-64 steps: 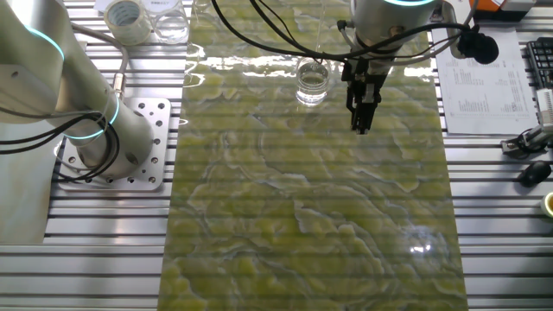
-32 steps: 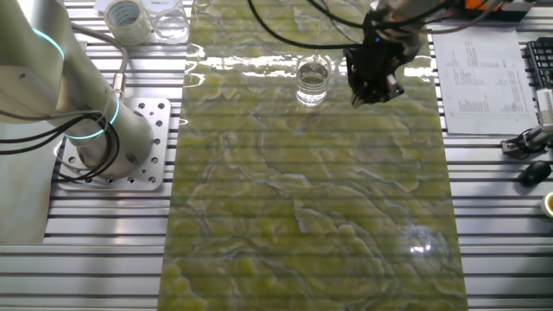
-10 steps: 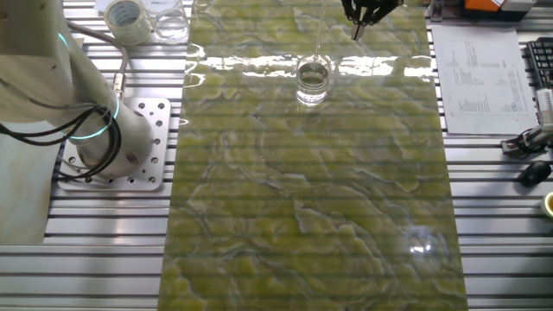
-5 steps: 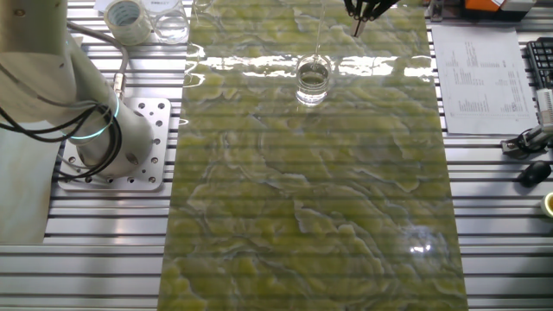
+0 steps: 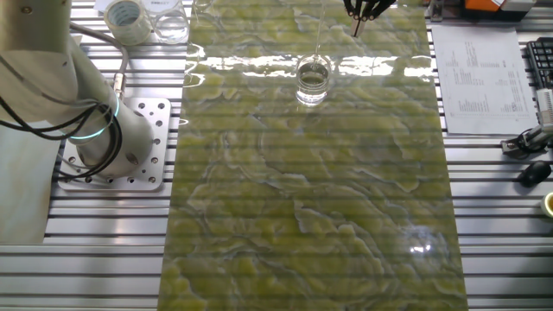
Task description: Stir the beaker with a glass rod
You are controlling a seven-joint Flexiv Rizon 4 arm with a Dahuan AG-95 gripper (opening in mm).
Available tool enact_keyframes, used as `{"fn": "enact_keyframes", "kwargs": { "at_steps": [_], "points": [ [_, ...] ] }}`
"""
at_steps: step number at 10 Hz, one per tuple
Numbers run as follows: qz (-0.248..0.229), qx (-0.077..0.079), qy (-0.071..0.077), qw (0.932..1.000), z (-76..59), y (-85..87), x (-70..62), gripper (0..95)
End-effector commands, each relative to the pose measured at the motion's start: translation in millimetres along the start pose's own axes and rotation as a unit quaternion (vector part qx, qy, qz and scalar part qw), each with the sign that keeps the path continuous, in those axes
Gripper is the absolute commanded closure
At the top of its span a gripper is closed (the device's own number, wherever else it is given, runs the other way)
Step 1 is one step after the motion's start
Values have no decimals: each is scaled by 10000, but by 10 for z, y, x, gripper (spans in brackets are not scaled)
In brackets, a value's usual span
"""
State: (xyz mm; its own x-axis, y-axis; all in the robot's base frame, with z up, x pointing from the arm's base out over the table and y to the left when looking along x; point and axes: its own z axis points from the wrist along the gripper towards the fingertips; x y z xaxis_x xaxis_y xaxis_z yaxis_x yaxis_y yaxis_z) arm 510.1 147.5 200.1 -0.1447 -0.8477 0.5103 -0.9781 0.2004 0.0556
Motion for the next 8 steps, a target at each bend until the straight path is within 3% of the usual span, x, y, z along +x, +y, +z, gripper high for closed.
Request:
{"fn": "enact_keyframes", "kwargs": {
  "at_steps": [1, 5, 6, 8],
  "points": [
    [63, 169, 71, 9998, -2, -5, -3, 950],
    [-176, 442, 59, 9989, -2, -5, -3, 950],
    [-241, 473, 0, 9986, -2, -5, -3, 950],
    [-222, 452, 34, 9987, -2, -5, -3, 950]
  ]
}}
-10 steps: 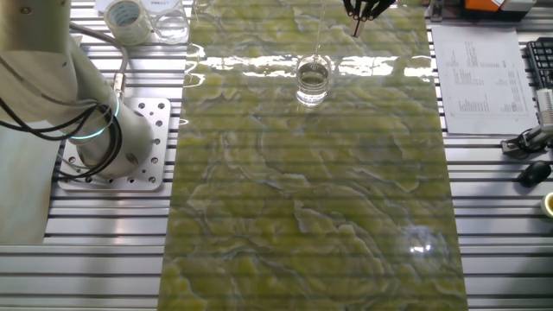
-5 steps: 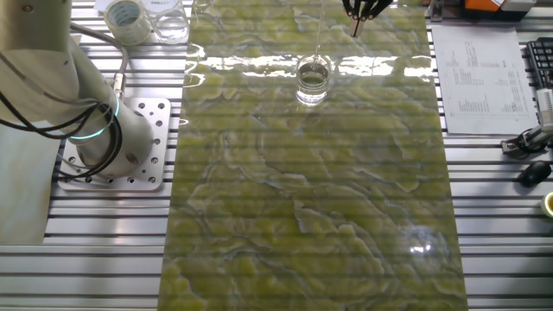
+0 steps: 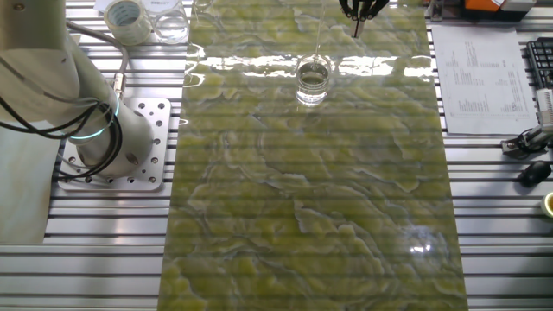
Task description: Stir the beaker with a glass rod
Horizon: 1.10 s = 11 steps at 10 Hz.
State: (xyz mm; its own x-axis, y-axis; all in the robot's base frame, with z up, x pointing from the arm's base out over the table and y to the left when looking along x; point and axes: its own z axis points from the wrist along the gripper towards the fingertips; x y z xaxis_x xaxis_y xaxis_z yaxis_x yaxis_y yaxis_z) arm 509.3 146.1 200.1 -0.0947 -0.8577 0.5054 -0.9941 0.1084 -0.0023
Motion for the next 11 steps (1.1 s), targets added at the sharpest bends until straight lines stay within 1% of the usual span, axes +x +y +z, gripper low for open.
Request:
{"fn": "enact_keyframes", "kwargs": {
  "at_steps": [1, 2, 4, 5, 7, 8, 10, 11],
  "points": [
    [-31, -76, 80, 9999, -37, 20, -61, 950],
    [-158, -97, 98, 9998, -60, 48, -116, 950],
    [-303, -181, 118, 9993, -120, 79, -152, 950],
    [-392, -253, 130, 9988, -175, 65, -156, 950],
    [-403, -401, 136, 9983, -307, 43, -164, 950],
    [-384, -428, 133, 9983, -382, 24, -182, 950],
    [-275, -430, 117, 9986, -507, 1, -212, 950],
    [-272, -426, 125, 9986, -536, -9, -230, 950]
  ]
}}
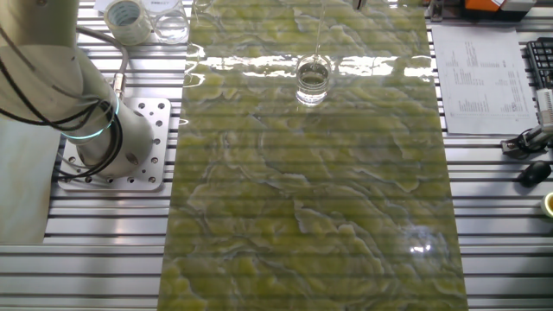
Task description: Stir the beaker with a glass rod
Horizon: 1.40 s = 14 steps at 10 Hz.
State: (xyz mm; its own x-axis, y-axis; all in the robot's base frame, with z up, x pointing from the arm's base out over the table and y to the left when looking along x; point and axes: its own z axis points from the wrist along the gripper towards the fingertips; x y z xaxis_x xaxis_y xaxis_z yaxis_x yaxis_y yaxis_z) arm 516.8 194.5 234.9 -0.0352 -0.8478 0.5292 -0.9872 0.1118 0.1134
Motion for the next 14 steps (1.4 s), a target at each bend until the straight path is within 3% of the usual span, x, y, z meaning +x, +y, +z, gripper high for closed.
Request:
{"fn": "enact_keyframes", "kwargs": {
  "at_steps": [1, 2, 5, 9, 10, 14],
  "points": [
    [-29, 95, -53, 9999, 15, 12, 13, 950],
    [-82, 124, -87, 9999, 28, 12, 15, 950],
    [-198, 279, 20, 9994, 28, 12, 15, 950],
    [-193, 353, -59, 9992, 28, 12, 15, 950],
    [-196, 351, -74, 9992, 15, 22, 8, 760],
    [-285, 336, -37, 9990, -91, 130, -111, 760]
  ]
}}
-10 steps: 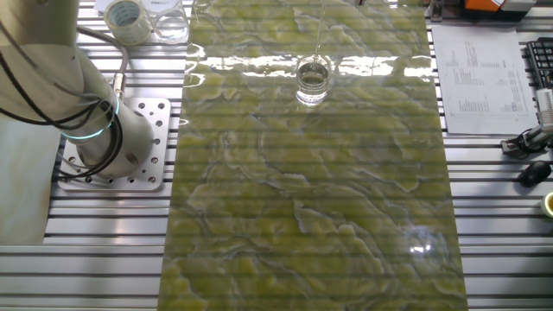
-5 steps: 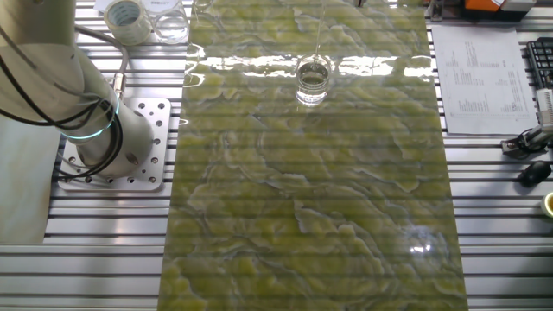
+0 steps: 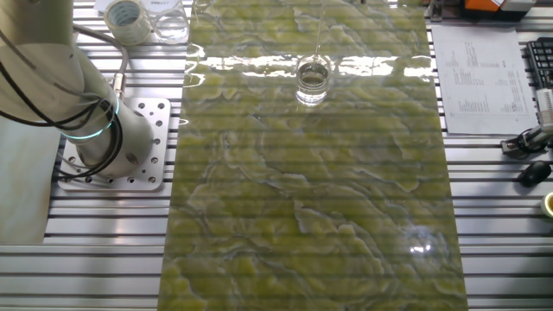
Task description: Stir the beaker with a glass rod
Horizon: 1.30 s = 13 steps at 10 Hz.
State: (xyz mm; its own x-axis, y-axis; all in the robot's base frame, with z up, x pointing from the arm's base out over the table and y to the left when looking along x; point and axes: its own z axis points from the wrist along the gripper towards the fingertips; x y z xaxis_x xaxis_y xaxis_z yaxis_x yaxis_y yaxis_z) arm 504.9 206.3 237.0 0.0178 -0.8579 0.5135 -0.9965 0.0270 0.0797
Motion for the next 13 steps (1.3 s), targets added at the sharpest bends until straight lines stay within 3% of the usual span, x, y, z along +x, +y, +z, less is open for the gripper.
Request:
{"fn": "enact_keyframes", "kwargs": {
  "at_steps": [1, 4, 7, 10, 13],
  "points": [
    [-45, -43, 34, 10000, -86, 39, -62, 760],
    [-143, -70, 54, 9999, -181, 129, -117, 760],
    [-92, -97, 61, 9999, -172, 233, -181, 760],
    [-69, -230, 47, 9997, -189, 256, -178, 760],
    [28, -262, 30, 9996, -197, 254, -178, 760]
  ]
}}
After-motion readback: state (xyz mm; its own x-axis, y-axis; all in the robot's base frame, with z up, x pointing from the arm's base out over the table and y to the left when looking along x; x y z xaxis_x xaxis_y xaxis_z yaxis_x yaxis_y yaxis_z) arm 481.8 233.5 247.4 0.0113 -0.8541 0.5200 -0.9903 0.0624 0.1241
